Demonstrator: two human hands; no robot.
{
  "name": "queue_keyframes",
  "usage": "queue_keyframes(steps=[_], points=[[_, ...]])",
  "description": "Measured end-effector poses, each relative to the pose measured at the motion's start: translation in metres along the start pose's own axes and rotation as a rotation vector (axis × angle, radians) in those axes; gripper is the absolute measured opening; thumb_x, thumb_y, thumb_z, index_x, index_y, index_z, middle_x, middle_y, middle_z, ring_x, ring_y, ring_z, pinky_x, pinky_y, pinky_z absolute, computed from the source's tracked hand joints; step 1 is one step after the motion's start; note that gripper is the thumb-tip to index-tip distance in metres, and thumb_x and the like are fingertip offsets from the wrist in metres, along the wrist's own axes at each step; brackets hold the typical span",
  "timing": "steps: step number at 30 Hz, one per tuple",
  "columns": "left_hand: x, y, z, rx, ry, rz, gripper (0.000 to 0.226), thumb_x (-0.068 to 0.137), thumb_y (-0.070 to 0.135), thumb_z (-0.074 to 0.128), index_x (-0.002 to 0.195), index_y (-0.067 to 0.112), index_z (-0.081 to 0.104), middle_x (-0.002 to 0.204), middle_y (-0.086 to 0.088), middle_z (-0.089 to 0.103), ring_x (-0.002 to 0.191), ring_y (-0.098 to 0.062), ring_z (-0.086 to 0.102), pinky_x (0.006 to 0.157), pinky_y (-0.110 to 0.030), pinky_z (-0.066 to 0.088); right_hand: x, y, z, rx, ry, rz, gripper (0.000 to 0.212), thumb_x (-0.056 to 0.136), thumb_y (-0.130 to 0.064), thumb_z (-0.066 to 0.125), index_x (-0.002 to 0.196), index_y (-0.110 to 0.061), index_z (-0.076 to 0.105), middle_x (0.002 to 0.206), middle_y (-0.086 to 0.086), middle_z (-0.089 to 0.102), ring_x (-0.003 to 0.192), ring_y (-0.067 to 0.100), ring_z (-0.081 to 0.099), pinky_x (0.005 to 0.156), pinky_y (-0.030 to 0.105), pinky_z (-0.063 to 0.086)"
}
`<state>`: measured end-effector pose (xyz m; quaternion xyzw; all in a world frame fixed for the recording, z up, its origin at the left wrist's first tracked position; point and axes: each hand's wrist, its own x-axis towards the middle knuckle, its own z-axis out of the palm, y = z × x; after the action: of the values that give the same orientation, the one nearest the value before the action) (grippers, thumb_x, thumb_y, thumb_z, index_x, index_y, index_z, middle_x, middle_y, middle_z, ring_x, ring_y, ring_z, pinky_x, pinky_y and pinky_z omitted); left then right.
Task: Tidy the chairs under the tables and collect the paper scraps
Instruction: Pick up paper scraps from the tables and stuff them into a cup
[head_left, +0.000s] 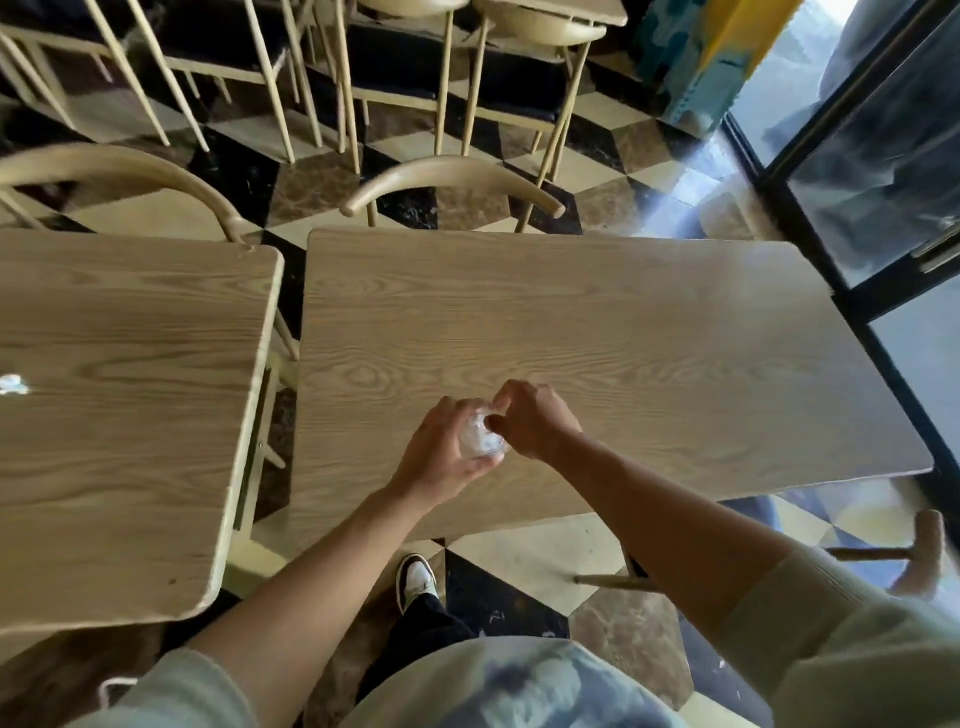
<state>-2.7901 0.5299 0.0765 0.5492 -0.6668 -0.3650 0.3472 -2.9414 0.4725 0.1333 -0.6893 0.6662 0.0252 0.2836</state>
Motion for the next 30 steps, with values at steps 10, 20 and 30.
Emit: queue_keyframes(steps=[10, 20, 30], points=[[-0.138, 0.015, -0.064, 0.245, 0.209, -0.141, 0.057, 0.077, 0.027, 0.086, 0.126, 0.036, 0.058, 0.115, 0.013, 0.057, 0.11, -0.013, 0.056, 0.09, -0.039, 0.057, -0.065, -0.087, 0.067, -0.154, -0.189, -0.308, 0.048, 0.084, -0.046, 0.08, 0.114, -0.013, 0.068, 0.105, 0.01, 0.072, 0.094, 0.029, 0.068, 0.067, 0.032, 0.049], [-0.293, -0.057, -0.182, 0.313, 0.51, -0.552, 0.063, 0.076, 0.025, 0.085, 0.131, 0.013, 0.057, 0.117, -0.002, 0.058, 0.107, -0.02, 0.06, 0.087, -0.029, 0.045, -0.119, -0.231, 0.159, 0.221, -0.414, -0.6, 0.021, 0.093, -0.028, 0.067, 0.114, -0.024, 0.067, 0.097, -0.01, 0.064, 0.08, 0.005, 0.061, 0.057, 0.017, 0.044], [-0.377, -0.158, -0.341, 0.168, 0.581, -0.617, 0.057, 0.08, 0.022, 0.08, 0.13, 0.018, 0.052, 0.12, 0.004, 0.058, 0.109, -0.014, 0.058, 0.09, -0.029, 0.049, -0.07, -0.352, 0.247, 0.249, -0.502, -0.178, 0.014, 0.095, 0.002, 0.058, 0.106, 0.0, 0.066, 0.083, 0.021, 0.065, 0.068, 0.03, 0.06, 0.065, 0.04, 0.049]])
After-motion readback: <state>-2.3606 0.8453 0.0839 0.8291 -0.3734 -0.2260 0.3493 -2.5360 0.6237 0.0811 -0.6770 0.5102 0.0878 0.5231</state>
